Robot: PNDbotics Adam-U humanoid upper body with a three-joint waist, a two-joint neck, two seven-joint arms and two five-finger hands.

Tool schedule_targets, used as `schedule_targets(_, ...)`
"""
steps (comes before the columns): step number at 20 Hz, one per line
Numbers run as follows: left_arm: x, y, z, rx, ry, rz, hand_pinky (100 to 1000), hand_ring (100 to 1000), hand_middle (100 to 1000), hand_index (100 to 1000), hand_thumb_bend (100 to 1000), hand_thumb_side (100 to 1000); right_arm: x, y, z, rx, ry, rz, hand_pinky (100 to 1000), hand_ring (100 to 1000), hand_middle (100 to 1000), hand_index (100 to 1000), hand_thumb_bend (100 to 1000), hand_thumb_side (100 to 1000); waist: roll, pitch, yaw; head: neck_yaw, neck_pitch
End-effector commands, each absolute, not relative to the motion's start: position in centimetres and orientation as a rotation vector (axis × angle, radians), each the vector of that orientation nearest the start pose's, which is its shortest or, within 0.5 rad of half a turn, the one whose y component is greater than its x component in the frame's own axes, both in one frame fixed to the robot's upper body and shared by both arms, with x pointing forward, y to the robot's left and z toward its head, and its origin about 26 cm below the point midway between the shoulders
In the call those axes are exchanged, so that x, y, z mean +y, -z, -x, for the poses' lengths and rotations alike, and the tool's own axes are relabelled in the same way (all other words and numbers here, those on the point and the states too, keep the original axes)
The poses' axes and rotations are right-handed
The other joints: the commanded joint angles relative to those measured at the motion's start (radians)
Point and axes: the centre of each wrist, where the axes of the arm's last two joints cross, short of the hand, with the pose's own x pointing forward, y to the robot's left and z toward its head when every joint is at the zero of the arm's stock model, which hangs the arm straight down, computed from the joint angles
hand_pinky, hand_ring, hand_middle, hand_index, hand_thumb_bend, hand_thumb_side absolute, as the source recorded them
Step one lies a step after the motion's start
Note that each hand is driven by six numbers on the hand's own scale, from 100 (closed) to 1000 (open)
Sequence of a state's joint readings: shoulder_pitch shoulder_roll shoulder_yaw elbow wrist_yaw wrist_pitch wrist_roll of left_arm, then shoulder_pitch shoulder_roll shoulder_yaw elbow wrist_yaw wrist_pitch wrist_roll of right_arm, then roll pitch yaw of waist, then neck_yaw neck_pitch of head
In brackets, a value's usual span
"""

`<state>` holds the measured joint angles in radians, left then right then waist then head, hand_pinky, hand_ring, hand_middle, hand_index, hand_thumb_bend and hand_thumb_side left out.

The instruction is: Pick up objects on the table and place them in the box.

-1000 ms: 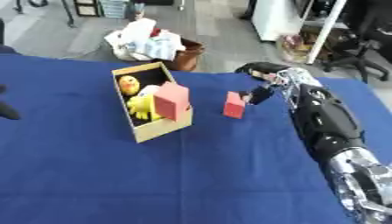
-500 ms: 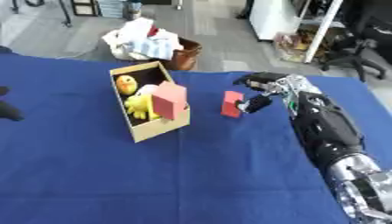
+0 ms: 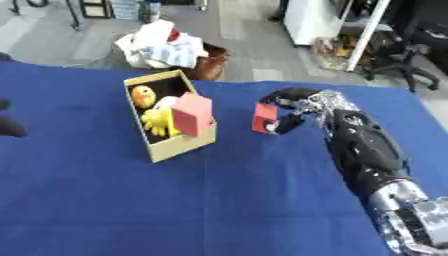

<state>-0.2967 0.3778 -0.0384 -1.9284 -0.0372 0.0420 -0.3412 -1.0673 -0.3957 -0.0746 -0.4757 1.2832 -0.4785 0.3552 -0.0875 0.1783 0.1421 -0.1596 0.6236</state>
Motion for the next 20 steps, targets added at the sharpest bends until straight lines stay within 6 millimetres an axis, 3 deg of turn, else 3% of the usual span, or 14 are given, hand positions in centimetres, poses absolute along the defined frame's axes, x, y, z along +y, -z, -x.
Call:
schedule_targets(1, 26.6, -19.2, -30.9, -2.042, 0.828, -0.049, 841, 714, 607, 881, 100, 729, -32.0, -15.6, -50.3, -1.181, -1.678, 0.830, 836, 890, 910, 1000, 100, 572, 0.023, 0.000, 0.000, -0.004, 0.003)
schedule_targets(5, 26.5, -19.1, -30.9, -2.041, 0.829, -0.046, 841, 715, 607, 881, 100, 732, -31.7, -15.0, -50.3, -1.181, -1.665, 0.831, 834, 886, 911, 1000, 100, 549, 0.025, 0.002, 0.002, -0.007, 0.007)
schedule_targets(14, 26.4, -19.1, -30.9, -2.042, 0.833, -0.041, 841, 717, 607, 880, 100, 735, -31.5, -14.7, -50.3, -1.253, -1.612, 0.910, 841, 909, 950, 1000, 100, 275, 0.029, 0.007, 0.008, -0.011, 0.008)
schedule_targets(20, 26.4, -19.1, -30.9, -2.041, 0.833, -0.041, 841, 718, 607, 880, 100, 735, -31.7, -14.9, -50.3, -1.321, -1.578, 0.983, 841, 912, 946, 1000, 100, 261, 0.029, 0.008, 0.007, -0.011, 0.010)
